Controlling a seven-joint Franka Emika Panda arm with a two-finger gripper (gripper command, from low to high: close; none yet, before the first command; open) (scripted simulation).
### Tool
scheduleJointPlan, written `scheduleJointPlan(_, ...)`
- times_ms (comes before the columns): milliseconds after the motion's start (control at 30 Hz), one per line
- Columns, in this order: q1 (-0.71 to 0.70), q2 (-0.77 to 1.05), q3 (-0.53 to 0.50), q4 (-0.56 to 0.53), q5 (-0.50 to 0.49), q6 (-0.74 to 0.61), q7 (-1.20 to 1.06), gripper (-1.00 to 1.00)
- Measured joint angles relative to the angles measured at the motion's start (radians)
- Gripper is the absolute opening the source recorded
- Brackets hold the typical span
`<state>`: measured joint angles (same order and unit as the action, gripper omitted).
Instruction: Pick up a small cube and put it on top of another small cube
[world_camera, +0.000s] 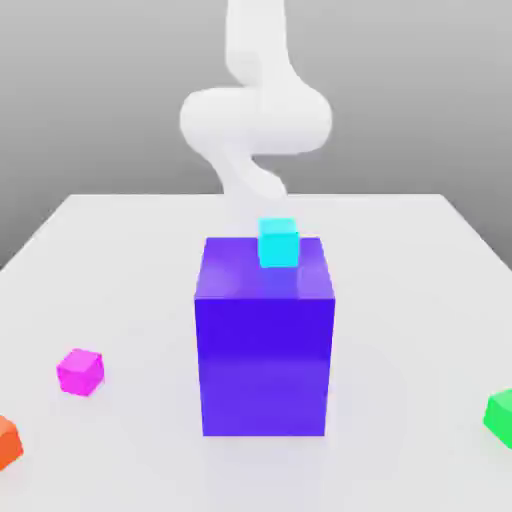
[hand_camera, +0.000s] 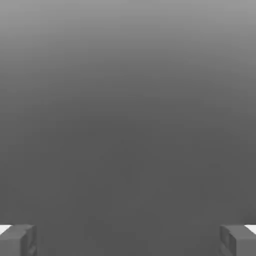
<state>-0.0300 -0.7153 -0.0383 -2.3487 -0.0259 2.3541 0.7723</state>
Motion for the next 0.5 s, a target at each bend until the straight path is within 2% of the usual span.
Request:
scheduleJointPlan(300,-0.117,0.331,-0.185,-0.186,-0.065,0.211,-0.134,0.00)
scheduleJointPlan(500,-0.186,0.548,-0.319,-0.307,-0.042,0.350,-0.268,0.00)
